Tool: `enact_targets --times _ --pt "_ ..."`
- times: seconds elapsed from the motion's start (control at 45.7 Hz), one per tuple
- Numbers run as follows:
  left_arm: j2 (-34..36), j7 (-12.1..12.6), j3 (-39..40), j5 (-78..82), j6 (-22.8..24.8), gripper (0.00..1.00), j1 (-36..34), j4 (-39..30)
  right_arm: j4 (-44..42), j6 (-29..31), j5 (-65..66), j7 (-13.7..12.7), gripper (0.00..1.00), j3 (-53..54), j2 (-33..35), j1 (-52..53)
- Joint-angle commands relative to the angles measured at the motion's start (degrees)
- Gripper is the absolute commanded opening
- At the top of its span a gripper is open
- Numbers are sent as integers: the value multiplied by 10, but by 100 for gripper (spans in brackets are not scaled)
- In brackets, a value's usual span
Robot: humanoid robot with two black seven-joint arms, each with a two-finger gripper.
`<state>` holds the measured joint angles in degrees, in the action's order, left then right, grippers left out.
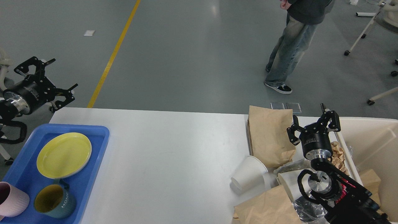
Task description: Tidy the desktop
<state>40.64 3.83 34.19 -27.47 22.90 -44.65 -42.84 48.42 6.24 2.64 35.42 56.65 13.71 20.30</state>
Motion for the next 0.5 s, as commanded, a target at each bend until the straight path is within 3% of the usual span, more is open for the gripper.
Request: enact_targets --times 0.0,0.066,0.109,0.284,0.481 --pt "-64 -78 69 27 -7 96 52 -1 0 0 0 0 100 0 0 0" --pt "-93 -107 87 45 -6 96 80 -8 0 0 0 0 100 0 0 0" --pt "-106 -110 112 54 -6 96 102 -22 0 0 0 0 100 0 0 0" --pt "-137 -110 239 158 -6 96 219 -126 0 0 0 0 100 0 0 0" --pt "-211 -95 380 273 14 96 319 -148 0 0 0 0 100 0 0 0"
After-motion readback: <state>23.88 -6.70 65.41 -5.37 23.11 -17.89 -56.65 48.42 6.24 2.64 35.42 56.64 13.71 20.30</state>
